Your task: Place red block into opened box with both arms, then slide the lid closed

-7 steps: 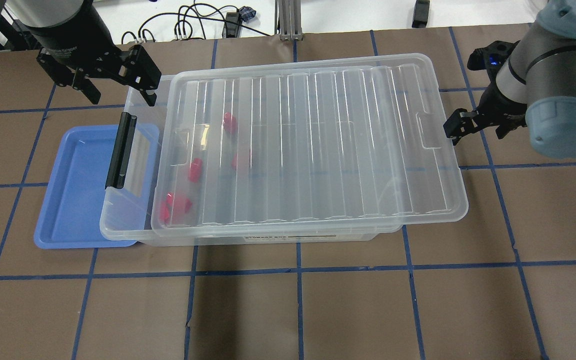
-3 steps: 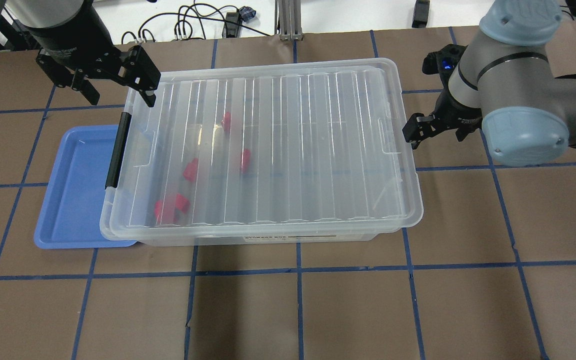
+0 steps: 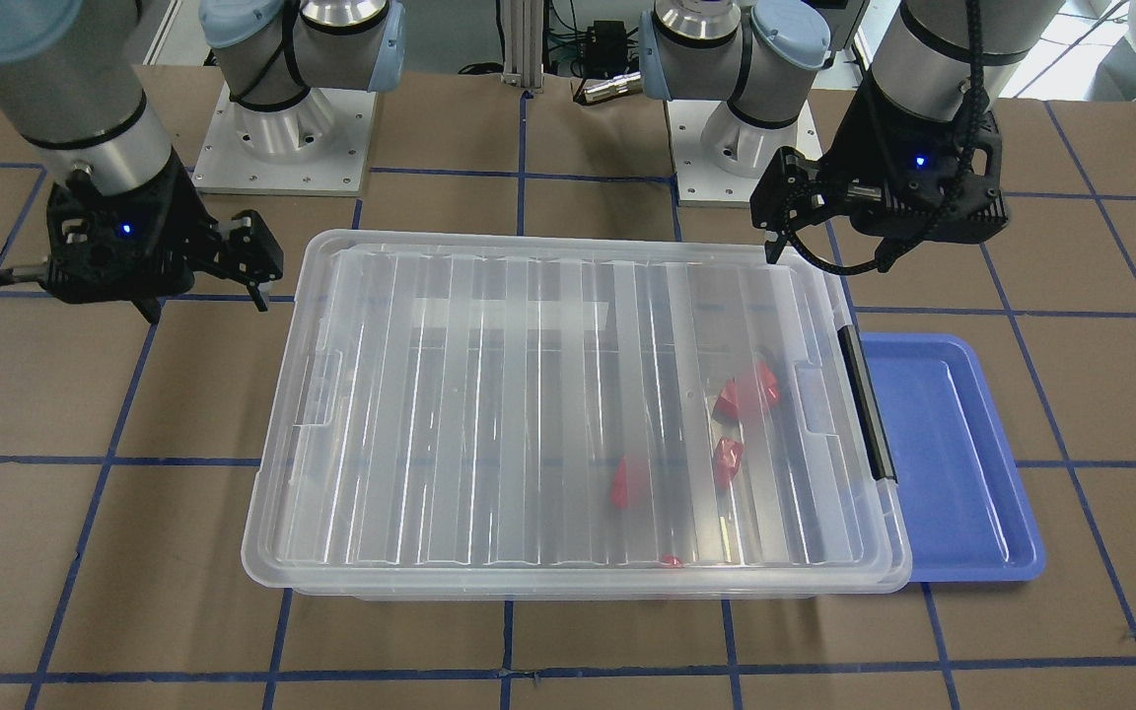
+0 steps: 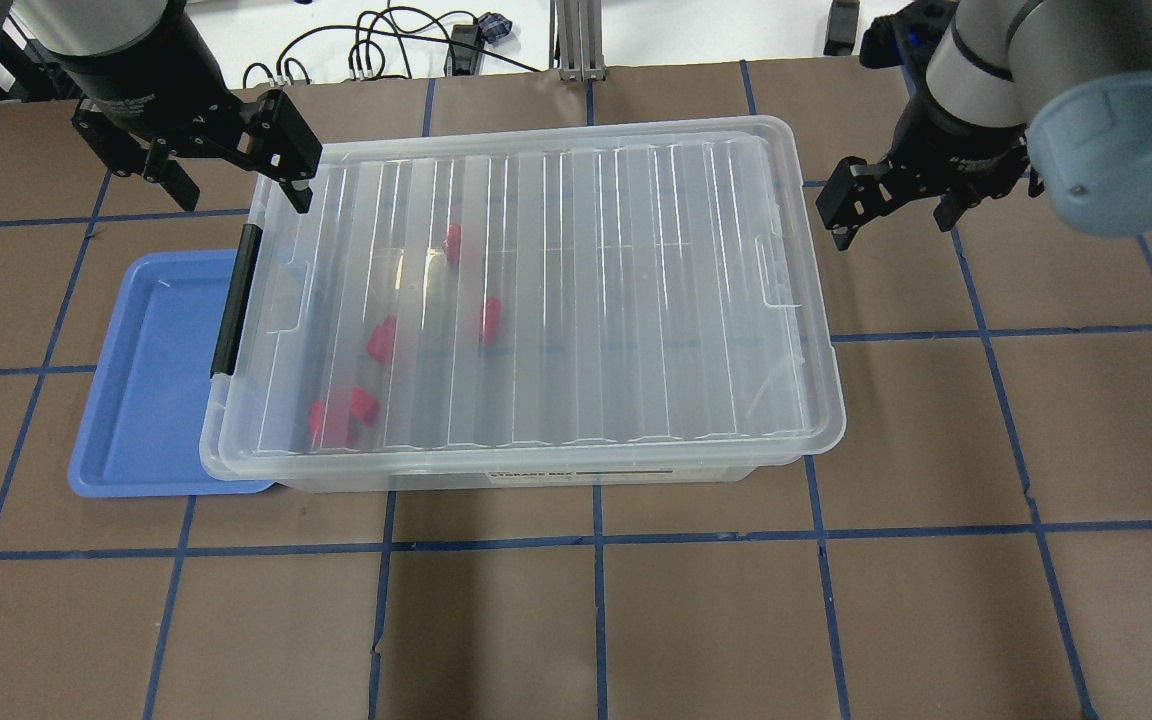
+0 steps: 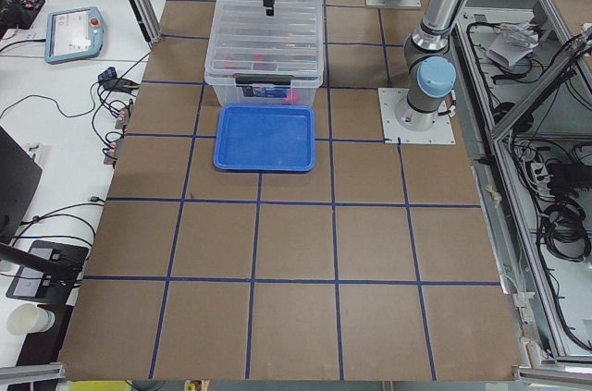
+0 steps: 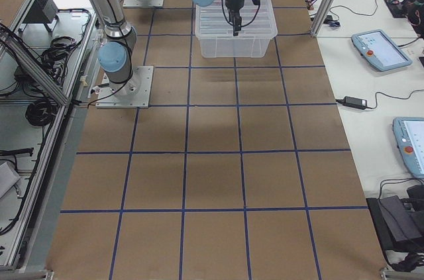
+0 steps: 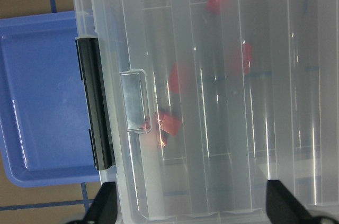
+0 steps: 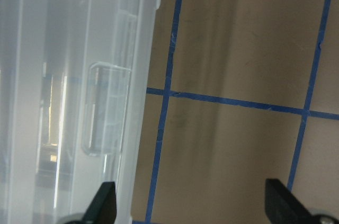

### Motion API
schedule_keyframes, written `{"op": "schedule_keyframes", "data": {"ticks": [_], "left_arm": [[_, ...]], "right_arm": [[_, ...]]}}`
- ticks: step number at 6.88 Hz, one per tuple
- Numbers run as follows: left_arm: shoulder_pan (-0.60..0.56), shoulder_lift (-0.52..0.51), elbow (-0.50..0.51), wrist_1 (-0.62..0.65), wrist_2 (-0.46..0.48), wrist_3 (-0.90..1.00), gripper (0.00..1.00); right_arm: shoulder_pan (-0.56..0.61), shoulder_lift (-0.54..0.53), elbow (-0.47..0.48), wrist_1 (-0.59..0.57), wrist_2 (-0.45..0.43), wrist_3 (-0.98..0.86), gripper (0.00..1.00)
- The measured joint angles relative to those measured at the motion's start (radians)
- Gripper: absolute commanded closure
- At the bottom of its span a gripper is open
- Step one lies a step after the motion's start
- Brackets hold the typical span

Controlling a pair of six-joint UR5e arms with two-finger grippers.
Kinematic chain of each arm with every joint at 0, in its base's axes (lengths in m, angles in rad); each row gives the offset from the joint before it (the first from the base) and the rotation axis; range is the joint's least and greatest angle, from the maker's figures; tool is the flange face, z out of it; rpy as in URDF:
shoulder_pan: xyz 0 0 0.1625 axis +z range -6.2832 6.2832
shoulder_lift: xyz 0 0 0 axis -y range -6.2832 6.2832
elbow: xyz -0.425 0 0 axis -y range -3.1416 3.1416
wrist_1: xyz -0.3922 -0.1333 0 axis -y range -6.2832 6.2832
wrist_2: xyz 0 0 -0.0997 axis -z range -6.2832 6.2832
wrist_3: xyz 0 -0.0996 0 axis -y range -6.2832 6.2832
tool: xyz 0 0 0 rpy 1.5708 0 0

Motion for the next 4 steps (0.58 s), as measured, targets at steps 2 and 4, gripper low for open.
{"op": "schedule_keyframes", "data": {"ticks": [2, 4], "left_arm": [[-0.001, 0.000, -0.001, -0.006, 0.001, -0.026, 0.00], [-0.002, -0.001, -0.002, -0.007, 0.001, -0.035, 0.00]], "right_arm": [[0.040, 0.011, -0.125, 0.135, 0.003, 0.061, 0.00], [0.054, 0.024, -0.155, 0.148, 0.004, 0.095, 0.00]]}}
